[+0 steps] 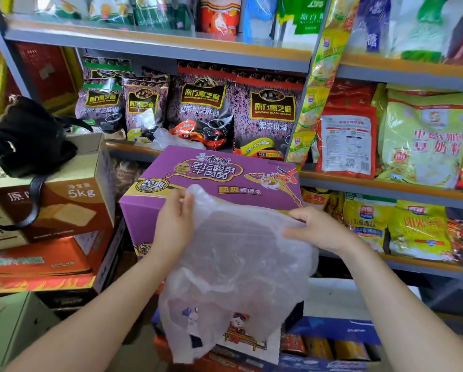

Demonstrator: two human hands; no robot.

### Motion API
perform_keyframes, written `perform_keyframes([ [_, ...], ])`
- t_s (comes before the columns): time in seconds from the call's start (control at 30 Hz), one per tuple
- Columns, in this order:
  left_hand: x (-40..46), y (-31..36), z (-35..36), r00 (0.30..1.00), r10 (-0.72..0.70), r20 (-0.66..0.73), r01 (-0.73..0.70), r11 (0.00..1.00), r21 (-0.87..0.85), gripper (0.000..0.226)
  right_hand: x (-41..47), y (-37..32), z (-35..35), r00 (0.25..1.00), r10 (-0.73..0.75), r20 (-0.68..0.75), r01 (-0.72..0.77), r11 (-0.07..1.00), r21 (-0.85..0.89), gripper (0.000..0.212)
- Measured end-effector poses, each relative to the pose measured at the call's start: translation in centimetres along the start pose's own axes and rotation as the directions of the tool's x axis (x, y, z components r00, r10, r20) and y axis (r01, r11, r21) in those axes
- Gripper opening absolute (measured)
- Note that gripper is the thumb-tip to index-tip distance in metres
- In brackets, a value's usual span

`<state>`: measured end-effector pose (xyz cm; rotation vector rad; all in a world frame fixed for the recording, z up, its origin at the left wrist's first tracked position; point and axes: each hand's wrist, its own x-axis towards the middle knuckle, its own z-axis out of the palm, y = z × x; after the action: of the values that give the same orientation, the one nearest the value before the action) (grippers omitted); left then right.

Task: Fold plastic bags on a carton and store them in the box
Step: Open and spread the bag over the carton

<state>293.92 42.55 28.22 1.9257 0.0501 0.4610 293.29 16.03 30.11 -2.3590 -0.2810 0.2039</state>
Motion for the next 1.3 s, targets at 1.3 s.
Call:
perform_keyframes([
  [1.3, 5.5, 1.4, -1.4, 0.877, 0.255, 0.408, -0.138, 0.945, -0.295, 0.030, 3.0, -5.2, -2.8, 0.960, -0.152, -0.237, 0.096, 0.967, -0.234, 0.011],
])
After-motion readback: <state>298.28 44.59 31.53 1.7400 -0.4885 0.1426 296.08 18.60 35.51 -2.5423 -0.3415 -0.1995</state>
